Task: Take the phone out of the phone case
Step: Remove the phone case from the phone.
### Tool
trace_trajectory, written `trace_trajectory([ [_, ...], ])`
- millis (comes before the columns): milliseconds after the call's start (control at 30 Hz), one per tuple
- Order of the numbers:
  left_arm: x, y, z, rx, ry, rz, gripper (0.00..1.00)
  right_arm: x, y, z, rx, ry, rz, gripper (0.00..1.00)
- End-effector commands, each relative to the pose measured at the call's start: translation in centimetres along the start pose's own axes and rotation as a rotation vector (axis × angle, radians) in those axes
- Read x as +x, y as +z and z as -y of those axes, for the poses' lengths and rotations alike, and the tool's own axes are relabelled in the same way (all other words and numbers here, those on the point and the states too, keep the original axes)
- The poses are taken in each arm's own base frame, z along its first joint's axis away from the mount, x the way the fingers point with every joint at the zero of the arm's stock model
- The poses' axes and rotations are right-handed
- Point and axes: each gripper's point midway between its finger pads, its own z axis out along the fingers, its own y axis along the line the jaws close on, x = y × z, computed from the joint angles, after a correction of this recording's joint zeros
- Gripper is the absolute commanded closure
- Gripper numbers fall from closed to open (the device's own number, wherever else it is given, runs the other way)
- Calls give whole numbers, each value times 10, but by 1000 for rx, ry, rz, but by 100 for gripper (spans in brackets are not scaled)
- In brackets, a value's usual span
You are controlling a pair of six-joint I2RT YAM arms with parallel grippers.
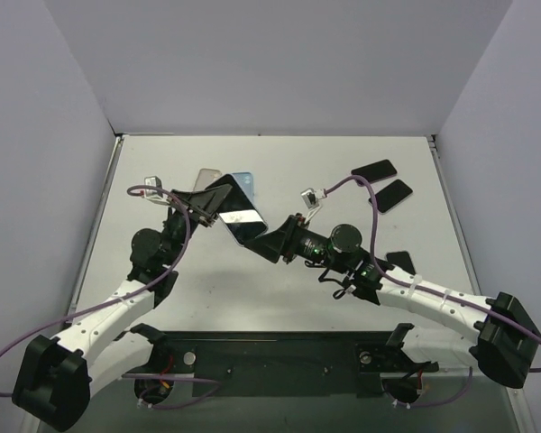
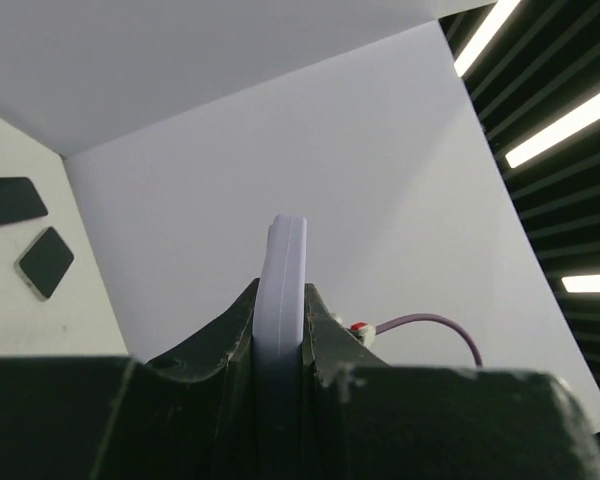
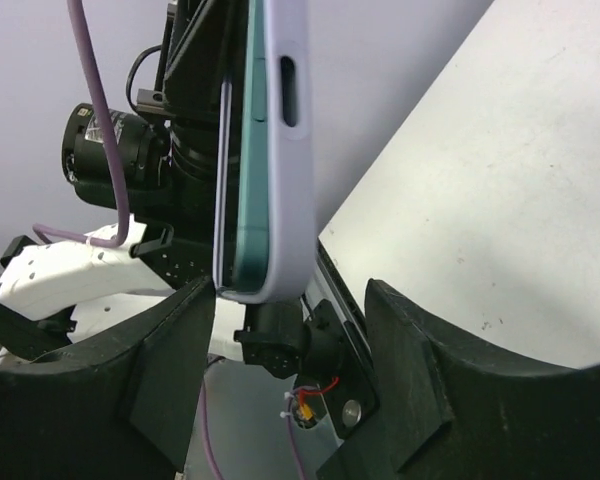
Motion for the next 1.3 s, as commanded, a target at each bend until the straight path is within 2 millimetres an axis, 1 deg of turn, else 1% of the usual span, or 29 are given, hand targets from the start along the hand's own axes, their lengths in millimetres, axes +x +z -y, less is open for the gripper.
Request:
trace_trajectory([
  [0, -14, -6, 84, 241, -26, 88, 100, -25, 6, -46, -181, -34, 118, 44],
  [33, -12, -6, 86, 242, -28, 91, 100, -26, 8, -51, -197, -36, 122, 47],
  [67, -11, -7, 86, 245, -34, 91, 100, -25, 11, -50, -198, -31, 121, 48],
  [100, -8, -7, 85, 247, -48, 85, 100, -27, 13, -56, -224, -29, 124, 52],
  [133, -10, -7, 84, 247, -64, 101, 100, -28, 14, -61, -249, -26, 130, 56],
  [167, -12, -8, 83, 248, -84, 108, 100, -28, 14, -63, -263, -23, 131, 58],
  [200, -12, -8, 82, 252, -99, 111, 100, -27, 15, -61, -258, -17, 126, 64],
  [233, -13, -8, 82, 252, -105, 112, 100, -27, 15, -64, -268, -22, 119, 66],
  [300, -13, -7, 85, 257, -111, 114, 100, -22, 18, -61, -258, -29, 95, 70],
  [400, -14, -8, 92, 272, -123, 115, 100, -17, 17, -58, -252, -41, 87, 80],
  [467, -15, -8, 94, 271, -132, 117, 100, -13, 16, -58, -255, -66, 68, 83],
  [500, -16, -8, 93, 262, -135, 119, 100, -10, 16, -56, -253, -84, 55, 82],
  [533, -17, -9, 93, 261, -147, 122, 100, -7, 16, -58, -261, -99, 39, 79],
  [600, -17, -9, 93, 253, -173, 119, 100, -2, 17, -55, -259, -141, 9, 82],
  [633, -17, -9, 94, 252, -180, 115, 100, 4, 19, -48, -237, -173, -17, 93],
  [667, -16, -9, 93, 250, -210, 106, 100, 6, 19, -51, -244, -193, -34, 98],
  [700, -15, -9, 90, 236, -231, 103, 100, 11, 20, -44, -229, -253, -53, 100],
  [733, -15, -9, 90, 233, -285, 90, 100, 15, 19, -42, -229, -285, -67, 100],
  [800, -15, -11, 91, 232, -354, 66, 100, 24, 16, -36, -242, -426, -94, 100],
  [833, -10, -13, 93, 234, -403, 26, 100, 33, 13, -18, -190, -534, -146, 100],
  [867, -7, -14, 92, 232, -420, -1, 100, 33, 14, -13, -183, -702, -159, 100],
  [900, -6, -17, 98, 249, -459, -19, 100, 38, 9, 8, -97, -771, -217, 100],
  [933, -3, -18, 98, 247, -472, -37, 100, 35, 10, 10, -92, -854, -227, 100],
  [967, -2, -20, 102, 254, -502, -58, 100, 32, 8, 24, -40, -905, -246, 100],
  [1000, 3, -21, 107, 256, -511, -96, 100, 26, 10, 27, -32, -956, -247, 100],
  [1033, 6, -22, 111, 264, -518, -118, 100, 23, 9, 36, -11, -964, -269, 100],
  [1100, 14, -23, 124, 282, -515, -176, 100, 7, 15, 34, -11, -992, -252, 100],
  [1133, 18, -25, 131, 295, -509, -207, 100, 4, 15, 34, -9, -1004, -249, 100],
  [1267, 24, -29, 144, 320, -506, -259, 100, -6, 17, 39, 22, -1059, -248, 100],
])
